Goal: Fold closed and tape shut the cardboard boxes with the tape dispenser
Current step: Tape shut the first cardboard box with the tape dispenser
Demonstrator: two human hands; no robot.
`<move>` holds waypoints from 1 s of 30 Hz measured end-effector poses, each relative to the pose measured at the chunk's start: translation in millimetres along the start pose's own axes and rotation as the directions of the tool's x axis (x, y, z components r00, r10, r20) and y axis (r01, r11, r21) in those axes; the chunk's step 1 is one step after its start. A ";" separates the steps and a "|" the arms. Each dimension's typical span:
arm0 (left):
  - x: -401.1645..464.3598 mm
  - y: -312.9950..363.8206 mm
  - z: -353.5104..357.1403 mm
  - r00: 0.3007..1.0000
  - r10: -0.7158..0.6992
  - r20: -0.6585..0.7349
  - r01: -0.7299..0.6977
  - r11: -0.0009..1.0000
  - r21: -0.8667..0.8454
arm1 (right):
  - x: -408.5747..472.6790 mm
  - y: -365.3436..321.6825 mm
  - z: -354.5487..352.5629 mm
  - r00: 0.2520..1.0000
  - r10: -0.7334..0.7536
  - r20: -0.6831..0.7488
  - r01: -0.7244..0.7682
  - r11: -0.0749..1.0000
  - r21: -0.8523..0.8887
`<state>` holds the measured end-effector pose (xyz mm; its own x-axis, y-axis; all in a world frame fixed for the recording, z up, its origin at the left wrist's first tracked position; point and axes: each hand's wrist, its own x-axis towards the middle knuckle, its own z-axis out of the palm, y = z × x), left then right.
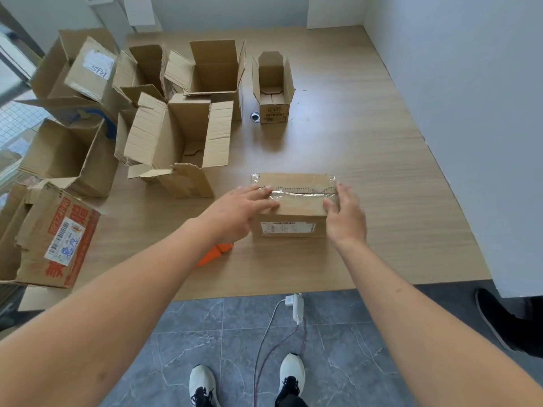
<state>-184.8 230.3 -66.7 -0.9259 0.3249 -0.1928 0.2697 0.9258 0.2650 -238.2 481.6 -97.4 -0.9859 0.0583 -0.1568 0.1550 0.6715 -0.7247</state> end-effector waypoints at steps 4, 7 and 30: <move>-0.5 4.9 7.5 0.993 0.026 -0.111 -0.025 1.000 0.009 | -13.3 -13.2 5.0 0.919 -0.337 -0.204 0.236 0.886 -0.398; -1.9 0.3 2.8 0.996 0.046 -0.072 -0.041 0.996 0.078 | -31.4 -23.3 22.3 0.913 -0.401 -0.070 0.324 0.820 -0.471; -17.6 9.9 12.5 0.951 -0.174 -0.256 0.111 0.964 -0.241 | -26.0 -16.2 20.4 0.524 -0.822 0.222 0.852 0.503 -0.147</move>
<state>-162.6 236.2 -72.5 -0.9950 0.0987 0.0125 0.0933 0.8823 0.4614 -213.7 454.1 -95.4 -0.6300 -0.6854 0.3651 -0.7711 0.4960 -0.3993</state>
